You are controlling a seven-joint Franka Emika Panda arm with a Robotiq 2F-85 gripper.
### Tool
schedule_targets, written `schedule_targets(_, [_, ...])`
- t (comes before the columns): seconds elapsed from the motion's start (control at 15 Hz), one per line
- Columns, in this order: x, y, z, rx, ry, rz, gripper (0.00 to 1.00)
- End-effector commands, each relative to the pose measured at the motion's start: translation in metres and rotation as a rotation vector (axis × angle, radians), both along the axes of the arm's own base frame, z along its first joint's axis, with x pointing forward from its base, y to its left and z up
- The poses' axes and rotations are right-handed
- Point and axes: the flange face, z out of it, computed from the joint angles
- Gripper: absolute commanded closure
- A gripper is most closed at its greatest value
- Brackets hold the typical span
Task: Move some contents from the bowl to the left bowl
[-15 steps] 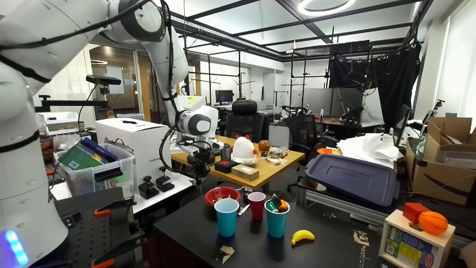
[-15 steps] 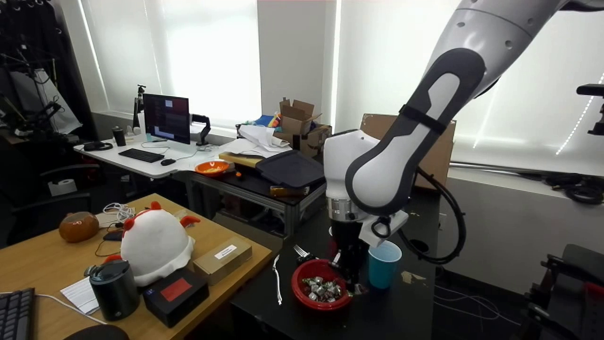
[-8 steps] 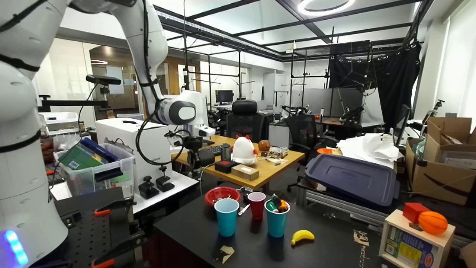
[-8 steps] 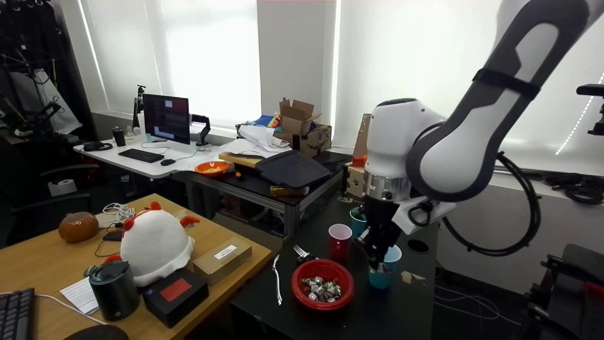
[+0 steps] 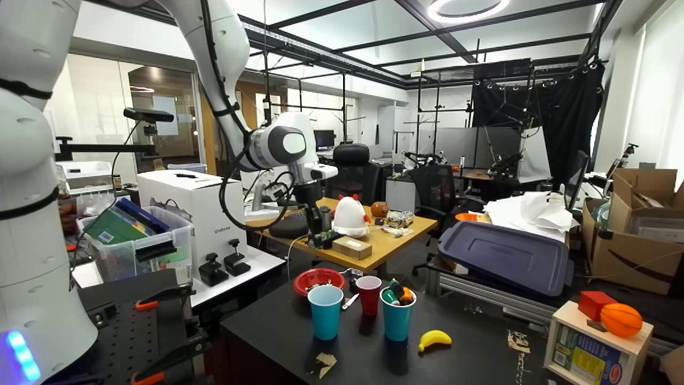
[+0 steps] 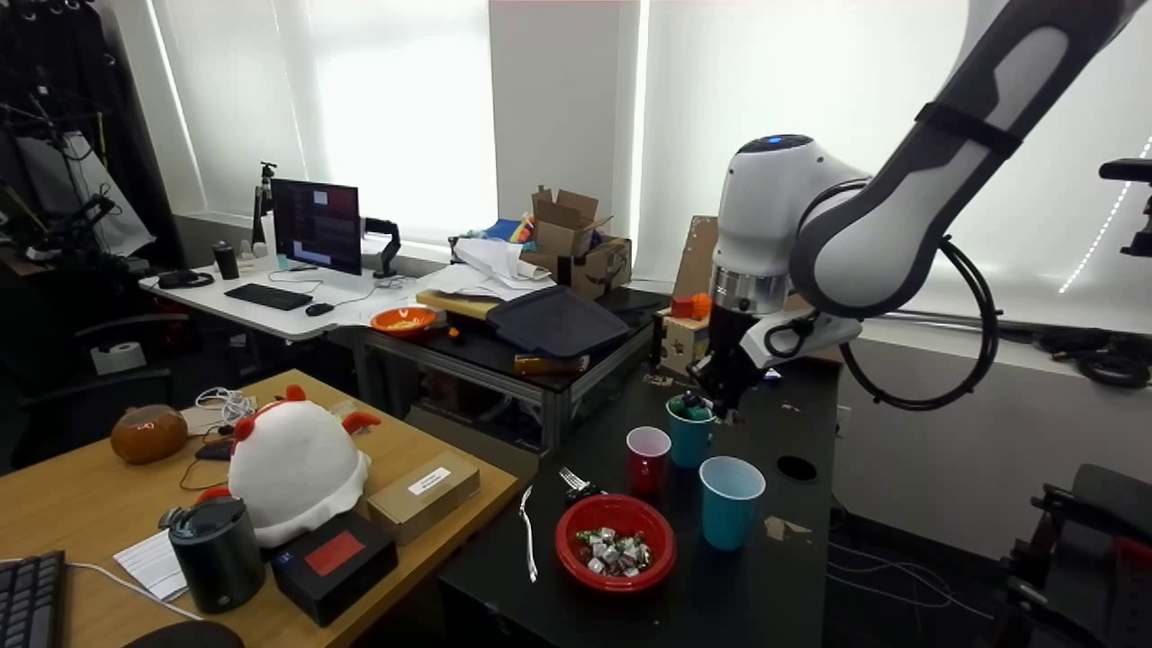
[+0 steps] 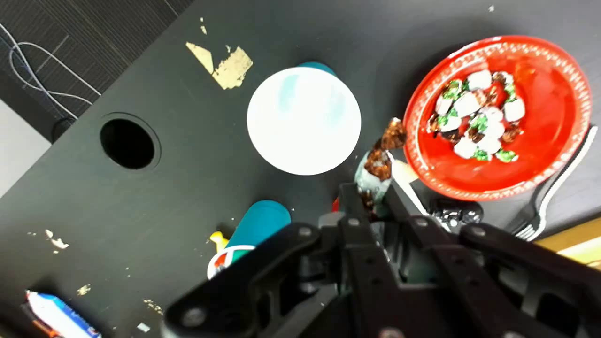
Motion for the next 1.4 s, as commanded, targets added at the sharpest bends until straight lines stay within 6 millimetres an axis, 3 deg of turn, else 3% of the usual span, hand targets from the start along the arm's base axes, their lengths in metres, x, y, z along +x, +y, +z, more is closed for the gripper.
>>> schedule_targets(0.0, [0.037,-0.002,-0.022,-0.025,0.020,-0.036,0.96])
schedule_targets(0.13, [0.053,0.001,-0.037,-0.025,0.038,-0.033,0.96])
schedule_targets(0.33, [0.059,0.005,-0.053,-0.045,0.070,-0.055,0.96])
schedule_targets(0.8, [0.045,-0.008,-0.054,-0.091,0.108,-0.185,0.96])
schedule_targets(1.33, [0.031,-0.009,-0.065,-0.118,0.199,-0.248,0.96])
